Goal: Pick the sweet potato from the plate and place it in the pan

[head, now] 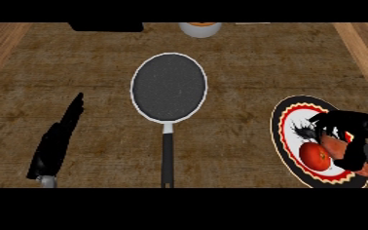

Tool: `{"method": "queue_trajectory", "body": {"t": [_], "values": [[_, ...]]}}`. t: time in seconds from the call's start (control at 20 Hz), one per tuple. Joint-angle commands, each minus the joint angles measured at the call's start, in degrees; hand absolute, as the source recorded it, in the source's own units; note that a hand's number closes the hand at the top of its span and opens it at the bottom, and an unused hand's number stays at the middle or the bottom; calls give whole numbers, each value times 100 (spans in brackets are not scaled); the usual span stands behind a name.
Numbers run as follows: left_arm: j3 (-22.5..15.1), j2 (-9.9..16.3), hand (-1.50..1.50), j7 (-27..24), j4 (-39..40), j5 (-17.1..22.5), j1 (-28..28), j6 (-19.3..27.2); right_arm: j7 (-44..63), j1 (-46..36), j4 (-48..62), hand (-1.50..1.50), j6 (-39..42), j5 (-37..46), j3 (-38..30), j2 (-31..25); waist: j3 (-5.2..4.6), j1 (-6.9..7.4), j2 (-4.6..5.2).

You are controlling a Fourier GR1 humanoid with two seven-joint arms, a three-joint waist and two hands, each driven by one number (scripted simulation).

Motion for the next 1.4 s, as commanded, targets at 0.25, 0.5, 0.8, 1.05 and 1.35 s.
{"method": "queue_trajectory", "body": {"t": [0.25, 0.5, 0.8, 1.05, 1.35], "values": [[12, 4, 0, -44, -52, 12, 59, -106, 1930, -974, 36, 150, -1544, 378, -477, 1738, 94, 78, 63], [-8, 42, 0, 74, -208, -58, 177, -92, 1685, -1174, -660, 150, -2859, 696, -636, 1550, 98, 59, 45], [-82, -146, 0, -11, -139, -81, 103, 7, 837, -1692, -1281, 150, -4320, 811, -604, 1776, 99, 81, 63], [87, 54, 0, 91, -326, 24, 187, -193, 799, -2363, -990, 150, -4338, 745, -466, 2247, 94, 101, 62], [140, 34, 0, -43, -26, -32, -92, -209, 1306, -3336, -146, 150, -4333, 637, -365, 3237, 90, 110, 77]]}}
